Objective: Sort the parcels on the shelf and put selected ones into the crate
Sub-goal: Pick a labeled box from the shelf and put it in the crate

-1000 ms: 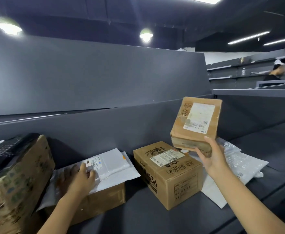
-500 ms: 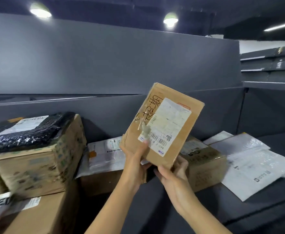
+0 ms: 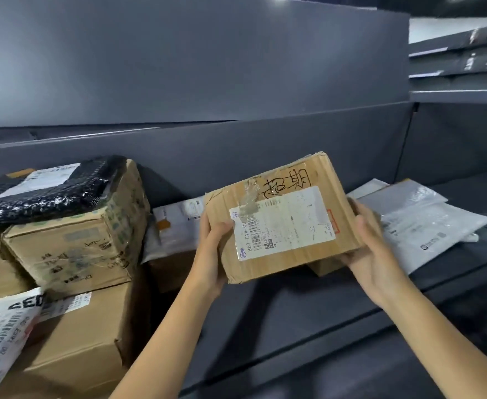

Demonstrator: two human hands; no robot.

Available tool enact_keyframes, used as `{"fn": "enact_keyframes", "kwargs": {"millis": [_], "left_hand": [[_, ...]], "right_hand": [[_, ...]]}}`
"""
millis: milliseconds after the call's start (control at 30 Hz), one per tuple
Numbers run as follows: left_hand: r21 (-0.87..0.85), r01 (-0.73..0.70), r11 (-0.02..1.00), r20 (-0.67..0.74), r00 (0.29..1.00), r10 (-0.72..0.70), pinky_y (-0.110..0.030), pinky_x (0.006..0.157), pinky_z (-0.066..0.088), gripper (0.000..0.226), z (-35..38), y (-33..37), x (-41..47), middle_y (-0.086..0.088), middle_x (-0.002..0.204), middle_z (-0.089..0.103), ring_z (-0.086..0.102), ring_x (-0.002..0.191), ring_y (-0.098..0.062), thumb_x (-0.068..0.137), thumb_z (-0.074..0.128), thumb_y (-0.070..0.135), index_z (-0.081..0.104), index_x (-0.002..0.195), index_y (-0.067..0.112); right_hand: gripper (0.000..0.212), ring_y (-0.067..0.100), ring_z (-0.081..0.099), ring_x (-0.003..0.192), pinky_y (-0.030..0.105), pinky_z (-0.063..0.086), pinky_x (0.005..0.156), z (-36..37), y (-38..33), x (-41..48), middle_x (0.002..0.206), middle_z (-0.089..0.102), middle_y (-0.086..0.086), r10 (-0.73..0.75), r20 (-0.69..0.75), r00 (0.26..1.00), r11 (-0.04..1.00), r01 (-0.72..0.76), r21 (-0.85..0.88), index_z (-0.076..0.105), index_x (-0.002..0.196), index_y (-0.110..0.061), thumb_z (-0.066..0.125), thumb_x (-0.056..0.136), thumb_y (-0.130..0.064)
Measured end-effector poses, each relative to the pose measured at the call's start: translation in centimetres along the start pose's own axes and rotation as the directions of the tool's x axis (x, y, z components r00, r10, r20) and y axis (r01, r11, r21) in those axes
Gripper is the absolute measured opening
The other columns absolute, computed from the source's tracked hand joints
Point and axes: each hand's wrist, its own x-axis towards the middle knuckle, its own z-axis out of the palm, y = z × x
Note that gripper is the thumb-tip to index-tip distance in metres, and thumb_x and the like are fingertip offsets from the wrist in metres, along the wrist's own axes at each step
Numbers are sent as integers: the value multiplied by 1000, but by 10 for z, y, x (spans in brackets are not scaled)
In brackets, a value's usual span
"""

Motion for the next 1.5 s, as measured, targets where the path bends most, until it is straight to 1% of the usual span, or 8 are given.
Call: {"fn": "enact_keyframes", "kwargs": {"millis": [133, 500, 700, 900, 1033, 1167, 1300, 1500], "left_hand": [[60, 68, 996, 144, 987, -76, -44, 82, 55, 73, 18, -27, 6, -8, 124, 65, 64, 111, -27, 69, 65, 41, 45, 137, 23], [65, 295, 953, 366, 882, -298, -37, 88, 54, 37, 95, -112, -35, 1, 108, 73, 68, 103, -17, 99, 39, 38, 58, 124, 18], [242, 317, 917, 573, 716, -399, -29, 88, 55, 38, 127, -158, -88, 10, 113, 71, 65, 108, -10, 98, 37, 45, 51, 130, 29], [417, 334, 845, 689, 490, -534, -38, 108, 41, 87, 186, -224, -141, 4, 147, 45, 49, 130, -14, 75, 57, 62, 24, 150, 33], [560, 363, 745, 683, 305, -663, -36, 107, 42, 78, 226, -277, -192, 7, 144, 50, 50, 128, -12, 78, 58, 62, 29, 147, 40], [716, 321, 620, 601, 168, -781, -13, 69, 51, 55, 256, -328, -257, 4, 138, 54, 57, 112, -7, 97, 44, 43, 27, 149, 33], [793, 310, 524, 533, 62, -844, -23, 75, 56, 57, 265, -387, -311, 0, 137, 55, 61, 112, -16, 98, 45, 38, 18, 149, 41], [889, 295, 350, 372, -23, -928, -35, 98, 49, 50, 241, -489, -353, 8, 135, 55, 58, 113, -11, 96, 48, 37, 29, 143, 43]], "right_hand": [[94, 20, 56, 122, 48, 45, 99, -34, 4, -36, 132, 60, 1, 91, -20, 996, 993, -92, -72, 43, 137, -30, 78, 56, -64], [55, 20, 54, 121, 28, 53, 84, -110, 19, -155, 132, 56, 5, 67, -412, 909, 996, -84, -25, 30, 146, -10, 40, 97, -31], [96, 28, 45, 132, 37, 47, 101, -139, 30, -249, 143, 47, 14, 166, -531, 831, 983, -180, 25, 28, 147, -9, 66, 75, -61], [105, 25, 59, 119, 34, 55, 90, -170, 27, -359, 131, 59, 11, 268, -762, 589, 963, -151, 222, 32, 143, -13, 77, 61, -61], [88, 19, 66, 104, 29, 55, 74, -189, 27, -438, 127, 63, 9, 306, -862, 404, 952, -128, 278, 38, 141, -15, 71, 69, -52], [76, 20, 68, 103, 31, 55, 74, -199, 31, -514, 121, 67, 9, 349, -904, 246, 937, -75, 341, 48, 135, -13, 71, 70, -45], [43, 16, 72, 84, 27, 56, 61, -210, 60, -578, 106, 73, 6, 410, -911, 37, 911, 25, 411, 48, 134, -12, 49, 92, -22], [55, 16, 68, 90, 33, 53, 65, -235, 123, -629, 120, 64, 4, 548, -809, -213, 829, 12, 559, 44, 132, -24, 64, 82, -31]]}}
